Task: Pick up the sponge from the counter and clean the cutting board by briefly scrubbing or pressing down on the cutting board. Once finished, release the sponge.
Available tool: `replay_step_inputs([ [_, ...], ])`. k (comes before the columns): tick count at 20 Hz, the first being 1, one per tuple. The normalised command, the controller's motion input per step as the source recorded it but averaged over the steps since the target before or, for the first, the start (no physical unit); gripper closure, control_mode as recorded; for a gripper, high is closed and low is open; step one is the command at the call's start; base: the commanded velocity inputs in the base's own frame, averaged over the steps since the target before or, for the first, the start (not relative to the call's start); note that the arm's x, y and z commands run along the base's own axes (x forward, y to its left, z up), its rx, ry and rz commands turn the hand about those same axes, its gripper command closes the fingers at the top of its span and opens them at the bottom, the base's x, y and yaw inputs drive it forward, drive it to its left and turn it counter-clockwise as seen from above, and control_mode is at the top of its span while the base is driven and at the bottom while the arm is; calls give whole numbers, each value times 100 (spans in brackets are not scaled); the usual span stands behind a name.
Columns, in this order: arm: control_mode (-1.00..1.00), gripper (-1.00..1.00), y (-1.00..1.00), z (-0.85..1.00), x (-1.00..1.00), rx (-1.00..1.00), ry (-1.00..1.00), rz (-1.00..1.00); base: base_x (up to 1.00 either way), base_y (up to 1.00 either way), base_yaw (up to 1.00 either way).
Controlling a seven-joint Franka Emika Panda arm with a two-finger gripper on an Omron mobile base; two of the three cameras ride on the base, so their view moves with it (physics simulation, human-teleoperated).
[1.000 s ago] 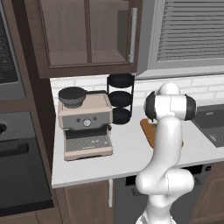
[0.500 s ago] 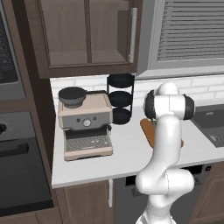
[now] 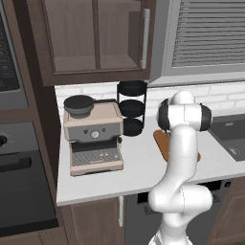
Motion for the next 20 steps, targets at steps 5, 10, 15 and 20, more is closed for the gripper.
replay_step_inputs([
  [5, -100, 100, 3, 10, -21, 0, 0, 0, 0, 0, 0],
  [10, -100, 100, 2, 22, -34, 0, 0, 0, 0, 0, 0],
  [15, -100, 100, -16, 20, -56, 0, 0, 0, 0, 0, 0],
  [20, -100, 100, -34, 0, -50, 0, 0, 0, 0, 0, 0],
])
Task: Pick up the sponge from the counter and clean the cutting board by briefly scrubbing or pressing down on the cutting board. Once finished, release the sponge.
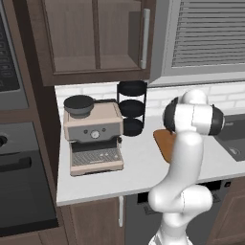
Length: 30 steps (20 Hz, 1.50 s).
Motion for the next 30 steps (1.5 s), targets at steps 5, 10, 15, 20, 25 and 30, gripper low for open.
replay_step_inputs([
  [5, -100, 100, 31, 0, -64, 0, 0, 1, 0, 0, 0],
  [10, -100, 100, 97, 3, -17, 0, 0, 4, 0, 0, 0],
  [15, -100, 100, 100, 14, -22, 0, 1, 5, 0, 0, 0],
  [20, -100, 100, 88, 12, -8, 0, 1, 2, 0, 0, 0],
  [25, -100, 100, 68, -5, 0, 0, 12, 0, 0, 0, 0],
  [30, -100, 100, 16, -43, -1, 0, 4, 0, 0, 0, 0],
])
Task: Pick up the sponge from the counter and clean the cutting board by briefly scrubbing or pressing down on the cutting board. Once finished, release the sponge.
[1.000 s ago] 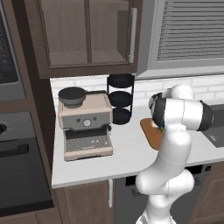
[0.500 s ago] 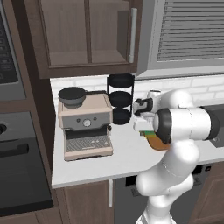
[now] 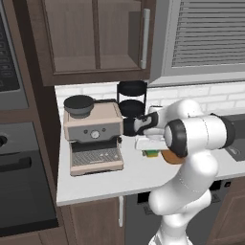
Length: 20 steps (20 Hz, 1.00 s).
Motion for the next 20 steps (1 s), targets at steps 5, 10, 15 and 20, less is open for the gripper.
replay_step_inputs([
  [5, -100, 100, 0, -35, 0, 0, 0, 0, 0, 0, 0],
  [10, -100, -100, 1, -5, 0, 0, 0, 0, 0, 0, 0],
  [15, -100, -100, 0, 0, 0, 0, 0, 0, 0, 0, 0],
  [20, -100, -100, 0, 0, 0, 0, 0, 0, 0, 0, 0],
])
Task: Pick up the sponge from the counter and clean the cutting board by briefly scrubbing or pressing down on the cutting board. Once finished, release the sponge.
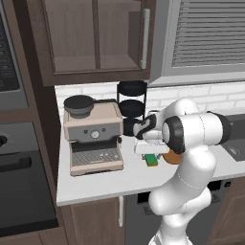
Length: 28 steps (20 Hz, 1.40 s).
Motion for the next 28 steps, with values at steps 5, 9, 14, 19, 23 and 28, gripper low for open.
replay_step_inputs([
  [5, -100, -100, 0, 0, -3, 0, 0, 0, 0, 0, 0],
  [9, -100, -100, 0, 48, -37, 0, 0, 0, 0, 0, 0],
  [14, -100, -100, -1, 64, -64, 0, -7, 0, 0, 0, 0],
  [19, -100, -100, 0, 78, -60, 0, -9, 0, 0, 0, 0],
  [23, -100, -100, 1, 72, -59, 0, -6, 0, 0, 0, 0],
  [28, -100, -100, 16, 81, -27, 0, -8, 1, 0, 0, 0],
])
